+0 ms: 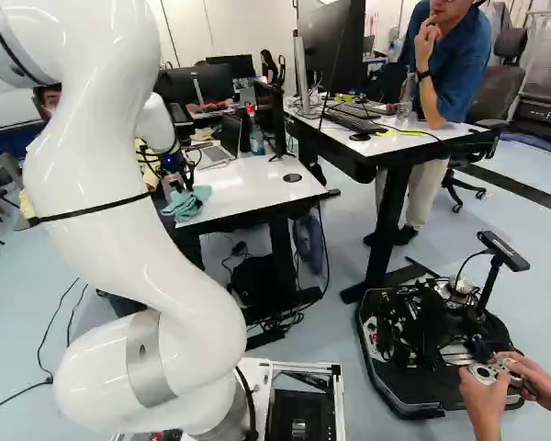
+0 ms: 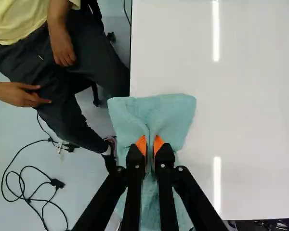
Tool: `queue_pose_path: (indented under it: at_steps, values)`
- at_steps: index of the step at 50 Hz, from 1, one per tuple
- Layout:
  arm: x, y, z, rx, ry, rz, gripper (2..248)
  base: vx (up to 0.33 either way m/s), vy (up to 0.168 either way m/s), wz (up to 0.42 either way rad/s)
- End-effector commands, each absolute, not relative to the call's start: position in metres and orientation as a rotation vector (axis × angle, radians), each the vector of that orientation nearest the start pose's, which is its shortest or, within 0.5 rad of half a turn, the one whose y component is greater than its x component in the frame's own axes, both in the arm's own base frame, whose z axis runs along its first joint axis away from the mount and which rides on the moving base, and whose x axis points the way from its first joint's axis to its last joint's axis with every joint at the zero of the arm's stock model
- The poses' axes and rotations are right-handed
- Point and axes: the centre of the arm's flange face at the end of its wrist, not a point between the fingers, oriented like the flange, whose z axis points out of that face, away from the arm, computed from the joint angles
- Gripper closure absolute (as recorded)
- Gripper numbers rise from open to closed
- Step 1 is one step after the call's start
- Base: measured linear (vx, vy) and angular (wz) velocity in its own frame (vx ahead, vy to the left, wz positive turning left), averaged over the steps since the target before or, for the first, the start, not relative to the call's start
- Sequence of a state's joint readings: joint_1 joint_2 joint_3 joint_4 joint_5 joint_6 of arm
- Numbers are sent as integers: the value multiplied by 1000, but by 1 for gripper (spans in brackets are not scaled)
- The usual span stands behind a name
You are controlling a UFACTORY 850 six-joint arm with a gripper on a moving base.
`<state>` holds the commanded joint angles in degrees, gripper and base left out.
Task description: Clean the table with the green towel
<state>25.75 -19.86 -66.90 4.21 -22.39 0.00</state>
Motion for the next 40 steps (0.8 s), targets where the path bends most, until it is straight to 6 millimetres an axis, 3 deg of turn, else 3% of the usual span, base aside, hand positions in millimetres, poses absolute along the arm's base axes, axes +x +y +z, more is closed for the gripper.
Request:
queue_pose_path:
  at_steps: [40]
  values:
    - [529, 257, 466, -2875, -563, -650, 211, 0, 0, 0]
